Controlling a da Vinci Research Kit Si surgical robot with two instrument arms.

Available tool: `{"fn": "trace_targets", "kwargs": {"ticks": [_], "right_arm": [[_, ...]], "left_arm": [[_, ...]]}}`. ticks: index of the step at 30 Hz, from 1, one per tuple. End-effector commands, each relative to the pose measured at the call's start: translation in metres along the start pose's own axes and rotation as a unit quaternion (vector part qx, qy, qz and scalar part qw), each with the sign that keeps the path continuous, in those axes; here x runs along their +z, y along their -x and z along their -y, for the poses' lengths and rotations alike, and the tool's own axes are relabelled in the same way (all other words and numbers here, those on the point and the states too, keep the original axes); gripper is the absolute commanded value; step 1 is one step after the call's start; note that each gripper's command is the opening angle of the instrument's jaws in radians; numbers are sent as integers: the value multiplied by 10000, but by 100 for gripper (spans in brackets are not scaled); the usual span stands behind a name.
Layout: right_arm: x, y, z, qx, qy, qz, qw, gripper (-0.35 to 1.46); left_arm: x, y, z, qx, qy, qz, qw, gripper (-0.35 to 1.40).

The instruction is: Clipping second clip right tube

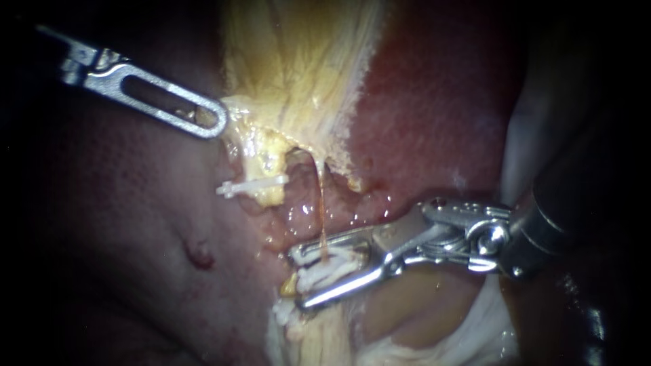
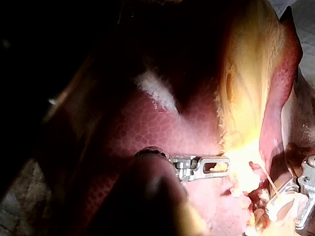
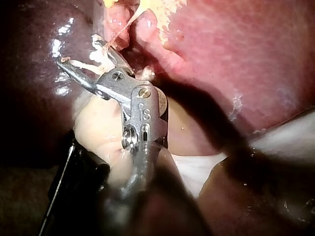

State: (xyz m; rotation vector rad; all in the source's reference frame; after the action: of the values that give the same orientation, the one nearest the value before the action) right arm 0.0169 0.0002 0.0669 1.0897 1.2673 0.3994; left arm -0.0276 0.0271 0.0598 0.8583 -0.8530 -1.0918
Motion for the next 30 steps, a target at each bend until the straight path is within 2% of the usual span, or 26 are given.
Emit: {"fn": "trace_targets", "kwargs": {"ticks": [1,10,19,30], "right_arm": [[0,0,0,5,3,4,10000,50],[-9,-9,-5,32,101,-66,9999,46],[-23,-9,-14,42,80,-65,9999,18],[-26,-8,-15,43,95,-22,9999,-16]], "left_arm": [[0,0,0,0,-1,0,10000,-35],[0,0,0,0,-2,-1,10000,-35],[0,0,-1,0,-2,-1,10000,-35],[0,1,-1,0,-2,-1,10000,-35]]}}
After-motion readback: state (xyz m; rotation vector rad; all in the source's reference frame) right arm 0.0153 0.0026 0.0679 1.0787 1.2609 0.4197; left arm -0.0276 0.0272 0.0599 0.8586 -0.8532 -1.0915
